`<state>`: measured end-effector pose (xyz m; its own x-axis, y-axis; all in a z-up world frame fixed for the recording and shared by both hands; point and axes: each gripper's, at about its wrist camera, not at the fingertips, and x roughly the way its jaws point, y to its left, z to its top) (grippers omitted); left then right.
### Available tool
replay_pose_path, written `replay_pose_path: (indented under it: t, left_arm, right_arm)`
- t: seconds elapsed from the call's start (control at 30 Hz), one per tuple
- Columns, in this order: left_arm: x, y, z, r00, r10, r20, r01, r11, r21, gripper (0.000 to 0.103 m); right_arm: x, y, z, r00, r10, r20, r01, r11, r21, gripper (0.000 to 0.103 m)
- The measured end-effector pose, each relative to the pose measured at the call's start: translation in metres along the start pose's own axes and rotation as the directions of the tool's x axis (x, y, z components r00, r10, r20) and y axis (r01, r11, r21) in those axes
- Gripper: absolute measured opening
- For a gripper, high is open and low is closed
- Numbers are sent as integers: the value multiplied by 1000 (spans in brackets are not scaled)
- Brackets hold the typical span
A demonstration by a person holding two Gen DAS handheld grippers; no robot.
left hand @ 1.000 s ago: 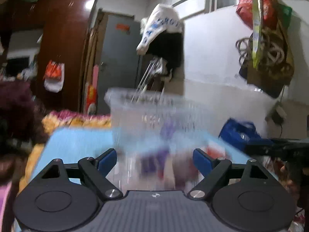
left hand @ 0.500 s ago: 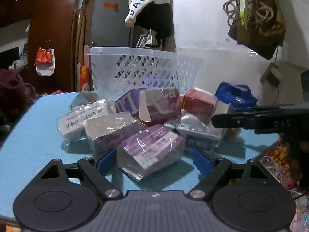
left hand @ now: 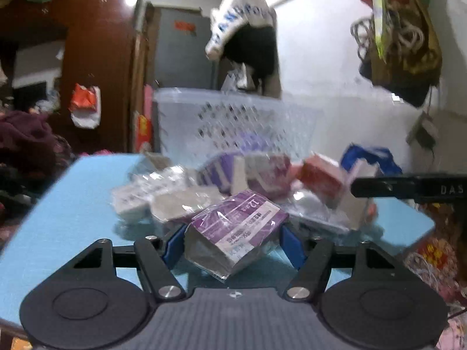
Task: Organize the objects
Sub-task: 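Grasp the purple-and-white box with the left tool while the right grasps a small box, then lower both held boxes into the white basket and open both tools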
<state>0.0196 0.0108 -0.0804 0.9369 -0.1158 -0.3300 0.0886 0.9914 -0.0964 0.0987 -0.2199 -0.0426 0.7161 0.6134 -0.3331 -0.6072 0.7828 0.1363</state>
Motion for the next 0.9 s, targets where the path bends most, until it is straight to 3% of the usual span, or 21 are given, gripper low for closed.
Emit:
replay_pose_path:
  t: [0.37,0.5,0.63,0.8,0.9]
  left_arm:
    - [-15,19,9,996,-9,87,15,998,-66,70]
    - [-11,19,12,997,-36,65,42,995,-95,69]
    - [-19,15,19,995,-44,91,52,995,-84,68]
    - [-10,15,66,988,-83,129,94,992,-82,67]
    - [17,19,120,986,-81,144,93,993,-78,66]
  right_arm:
    - [-18,-11,8,998,31,55,-34,998,55,46]
    - [-23,-17,15,997,6,72,-11,997,73,46]
    - [-26,-19,14,997,12,75,-19,996,88,46]
    - [-30,-18,48,989,24,146,-32,998,58,46]
    - [-6,-8,90,978,-30,205,43,997,-63,46]
